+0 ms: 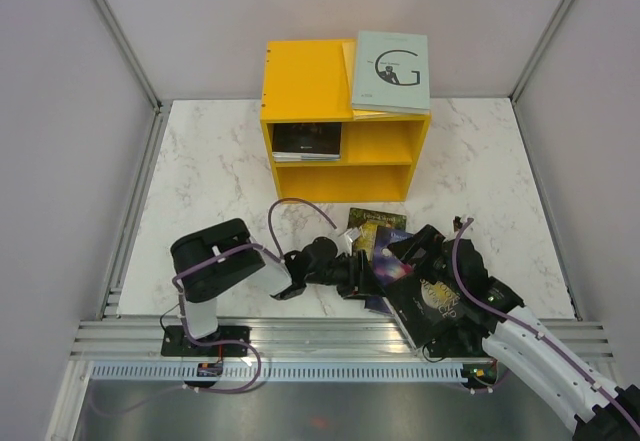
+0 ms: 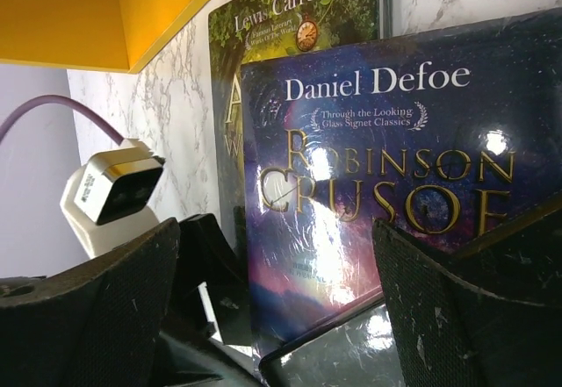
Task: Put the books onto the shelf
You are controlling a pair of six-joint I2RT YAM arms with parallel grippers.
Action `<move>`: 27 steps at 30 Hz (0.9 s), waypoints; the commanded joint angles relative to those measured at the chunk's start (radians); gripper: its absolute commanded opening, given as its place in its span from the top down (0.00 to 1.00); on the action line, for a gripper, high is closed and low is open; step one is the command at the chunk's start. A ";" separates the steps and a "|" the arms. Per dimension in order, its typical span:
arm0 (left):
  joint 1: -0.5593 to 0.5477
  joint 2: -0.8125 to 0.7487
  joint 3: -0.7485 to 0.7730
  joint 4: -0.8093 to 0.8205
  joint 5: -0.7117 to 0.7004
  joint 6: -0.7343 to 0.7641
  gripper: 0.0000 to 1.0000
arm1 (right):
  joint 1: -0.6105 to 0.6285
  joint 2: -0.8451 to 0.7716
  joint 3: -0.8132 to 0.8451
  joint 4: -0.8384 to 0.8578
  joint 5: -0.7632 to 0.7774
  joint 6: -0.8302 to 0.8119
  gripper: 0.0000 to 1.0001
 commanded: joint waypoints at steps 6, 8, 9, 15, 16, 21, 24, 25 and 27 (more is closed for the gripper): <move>-0.015 0.186 0.028 0.323 0.013 -0.148 0.71 | 0.002 0.023 -0.072 -0.138 -0.041 0.012 0.07; -0.015 0.203 0.022 0.378 0.021 -0.166 0.76 | 0.003 0.023 -0.073 -0.138 -0.043 0.011 0.07; -0.015 0.204 0.014 0.389 0.022 -0.168 0.77 | 0.002 0.022 -0.075 -0.138 -0.043 0.009 0.08; -0.015 0.171 -0.038 0.429 0.047 -0.149 0.59 | 0.002 0.011 -0.079 -0.138 -0.046 0.012 0.07; -0.015 0.164 -0.046 0.427 0.045 -0.143 0.47 | 0.003 0.011 -0.079 -0.140 -0.046 0.014 0.08; -0.015 0.146 -0.072 0.418 0.047 -0.128 0.36 | 0.002 0.011 -0.075 -0.138 -0.047 0.011 0.07; -0.015 0.140 -0.083 0.427 0.048 -0.128 0.37 | 0.002 0.010 -0.076 -0.138 -0.047 0.009 0.07; -0.015 0.137 -0.084 0.426 0.050 -0.125 0.43 | 0.002 0.010 -0.076 -0.143 -0.047 0.011 0.07; -0.015 0.135 -0.086 0.426 0.053 -0.120 0.49 | 0.002 0.007 -0.079 -0.141 -0.047 0.009 0.07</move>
